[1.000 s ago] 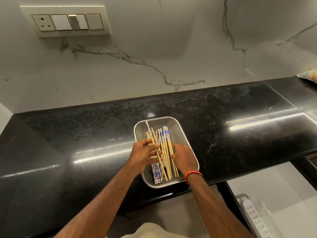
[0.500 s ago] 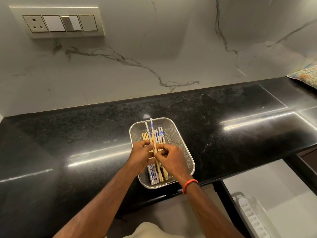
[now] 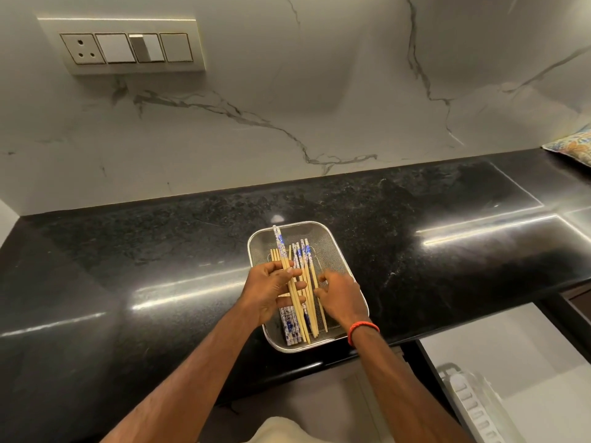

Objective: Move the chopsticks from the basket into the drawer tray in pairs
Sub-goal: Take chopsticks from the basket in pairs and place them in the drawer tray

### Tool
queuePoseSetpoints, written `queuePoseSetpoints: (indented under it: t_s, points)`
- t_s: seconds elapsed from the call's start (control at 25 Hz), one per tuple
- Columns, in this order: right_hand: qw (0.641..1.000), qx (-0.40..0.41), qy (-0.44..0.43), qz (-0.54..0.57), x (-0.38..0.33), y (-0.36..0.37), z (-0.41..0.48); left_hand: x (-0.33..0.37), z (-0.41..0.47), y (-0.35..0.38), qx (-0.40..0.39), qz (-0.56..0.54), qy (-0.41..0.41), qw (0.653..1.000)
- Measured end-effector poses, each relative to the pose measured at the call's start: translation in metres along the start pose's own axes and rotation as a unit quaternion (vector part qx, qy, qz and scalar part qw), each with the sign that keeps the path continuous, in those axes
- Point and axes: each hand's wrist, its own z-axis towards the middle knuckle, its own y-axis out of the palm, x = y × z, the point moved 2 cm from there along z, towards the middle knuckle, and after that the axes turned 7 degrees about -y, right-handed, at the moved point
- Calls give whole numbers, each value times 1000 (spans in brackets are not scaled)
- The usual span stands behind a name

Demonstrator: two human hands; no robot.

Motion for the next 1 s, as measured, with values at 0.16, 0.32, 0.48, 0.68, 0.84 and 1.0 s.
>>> queuePoseSetpoints:
  t_s: [0.16, 0.32, 0.48, 0.68, 0.84, 1.0]
  points:
    - [1000, -25, 4, 17, 3, 10, 1, 2, -2, -3, 5, 7, 2, 1000]
    - [999, 14, 19, 47, -2, 2, 0, 3, -3, -4, 6, 13, 1, 1000]
    - [980, 57, 4, 189, -13, -20, -9, 2, -4, 2, -3, 9, -7, 1000]
    - [956, 4, 6, 292, -15, -30, -34, 0, -6, 23, -29, 14, -11, 999]
    - [949, 3, 10, 315, -3, -40, -45, -6, -12, 40, -37, 19, -14, 999]
    - [938, 19, 27, 345, 14, -55, -59, -13, -23, 69, -80, 47, -8, 996]
